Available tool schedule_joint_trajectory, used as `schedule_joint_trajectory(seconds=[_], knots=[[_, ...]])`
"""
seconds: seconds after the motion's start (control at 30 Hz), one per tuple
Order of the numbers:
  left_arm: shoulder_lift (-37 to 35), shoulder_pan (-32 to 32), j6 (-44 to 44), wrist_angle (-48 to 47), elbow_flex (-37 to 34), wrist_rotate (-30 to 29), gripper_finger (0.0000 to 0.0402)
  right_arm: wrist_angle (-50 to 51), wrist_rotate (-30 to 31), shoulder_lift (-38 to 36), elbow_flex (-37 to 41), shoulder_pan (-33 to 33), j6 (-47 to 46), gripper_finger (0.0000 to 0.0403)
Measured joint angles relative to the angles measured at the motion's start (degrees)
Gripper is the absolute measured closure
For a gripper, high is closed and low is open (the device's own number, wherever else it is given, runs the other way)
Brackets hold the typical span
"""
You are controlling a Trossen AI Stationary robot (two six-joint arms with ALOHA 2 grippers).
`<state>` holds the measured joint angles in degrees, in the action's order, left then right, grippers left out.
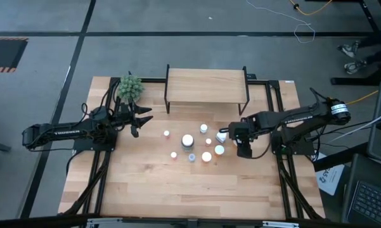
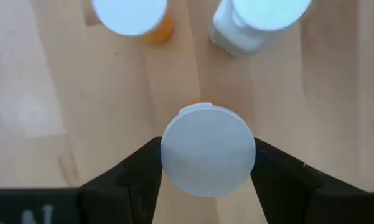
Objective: Pick and place medicine bottles onto shelf by color
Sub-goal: Put the top right orange pill bottle on the shelf
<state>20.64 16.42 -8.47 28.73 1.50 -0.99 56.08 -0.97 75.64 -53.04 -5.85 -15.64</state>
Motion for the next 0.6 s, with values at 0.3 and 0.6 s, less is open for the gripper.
schedule_joint_trajectory(seconds=[0.3,0.6], knots=[[-0.02,0.0,0.0,0.0,0.0,0.0,0.0223,14.12,7.12,-0.04,-14.78,-0.02,2.73,0.0188],[0.0,0.0,0.0,0.0,0.0,0.0,0.0223,15.38,18.68,-0.04,-25.87,1.63,8.87,0.0187]])
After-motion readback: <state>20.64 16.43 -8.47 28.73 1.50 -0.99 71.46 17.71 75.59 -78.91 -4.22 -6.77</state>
